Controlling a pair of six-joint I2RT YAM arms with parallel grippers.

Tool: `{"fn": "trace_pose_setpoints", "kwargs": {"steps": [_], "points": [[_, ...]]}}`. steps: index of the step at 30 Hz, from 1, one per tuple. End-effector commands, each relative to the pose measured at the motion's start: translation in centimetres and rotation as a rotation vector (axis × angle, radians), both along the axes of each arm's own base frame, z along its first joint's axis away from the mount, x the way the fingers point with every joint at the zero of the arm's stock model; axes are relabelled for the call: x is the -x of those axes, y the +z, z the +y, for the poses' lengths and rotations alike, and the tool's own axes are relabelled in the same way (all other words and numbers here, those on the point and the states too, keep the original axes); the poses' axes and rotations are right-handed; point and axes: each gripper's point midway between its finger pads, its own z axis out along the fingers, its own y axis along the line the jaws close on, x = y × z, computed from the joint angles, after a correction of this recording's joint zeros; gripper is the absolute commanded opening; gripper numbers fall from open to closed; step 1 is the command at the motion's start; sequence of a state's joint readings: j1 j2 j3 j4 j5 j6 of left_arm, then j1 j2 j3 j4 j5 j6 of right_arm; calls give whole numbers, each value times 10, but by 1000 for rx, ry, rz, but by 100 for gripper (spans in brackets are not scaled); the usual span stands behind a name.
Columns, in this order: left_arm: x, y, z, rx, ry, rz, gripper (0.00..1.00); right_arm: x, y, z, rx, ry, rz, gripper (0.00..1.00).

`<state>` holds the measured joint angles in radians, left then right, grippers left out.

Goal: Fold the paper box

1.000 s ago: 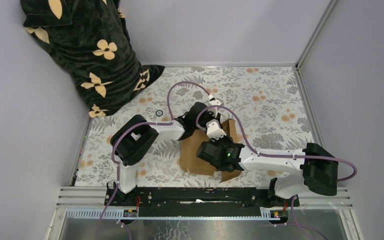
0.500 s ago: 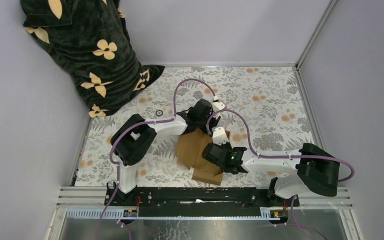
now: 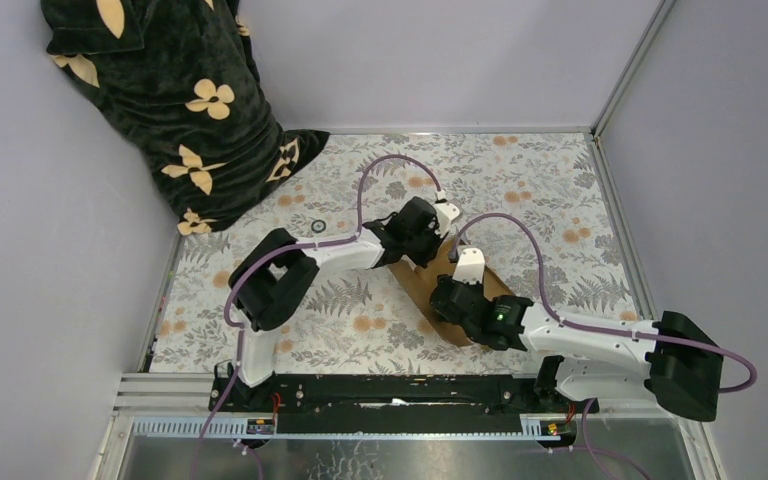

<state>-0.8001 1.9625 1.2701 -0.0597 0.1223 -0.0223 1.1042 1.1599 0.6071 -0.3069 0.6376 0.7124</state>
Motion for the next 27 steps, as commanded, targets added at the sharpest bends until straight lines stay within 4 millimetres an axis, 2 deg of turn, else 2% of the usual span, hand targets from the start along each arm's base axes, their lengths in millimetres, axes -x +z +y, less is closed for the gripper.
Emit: {"fn": "trace_pose_setpoints", "kwargs": {"steps": [1,8,14,21,23,27], "points": [[-4,2,-8,-49,12,-42,3,-2,2,-2,-123,-90,9,55],[-1,-1,-11,-92,18,-44,3,-4,8,-24,-147,-182,-23,60],[-2,-2,-3,-180,-7,-70,4,-10,15,-44,-141,-243,-42,61],[3,-4,-5,-261,-165,-57,7,-15,18,-39,-120,-216,-35,58],[10,-2,-8,-257,-239,-43,9,-15,20,-47,-96,-242,-43,58],[21,5,-13,-245,-346,-36,10,-16,43,-61,-99,-268,-101,59]]}}
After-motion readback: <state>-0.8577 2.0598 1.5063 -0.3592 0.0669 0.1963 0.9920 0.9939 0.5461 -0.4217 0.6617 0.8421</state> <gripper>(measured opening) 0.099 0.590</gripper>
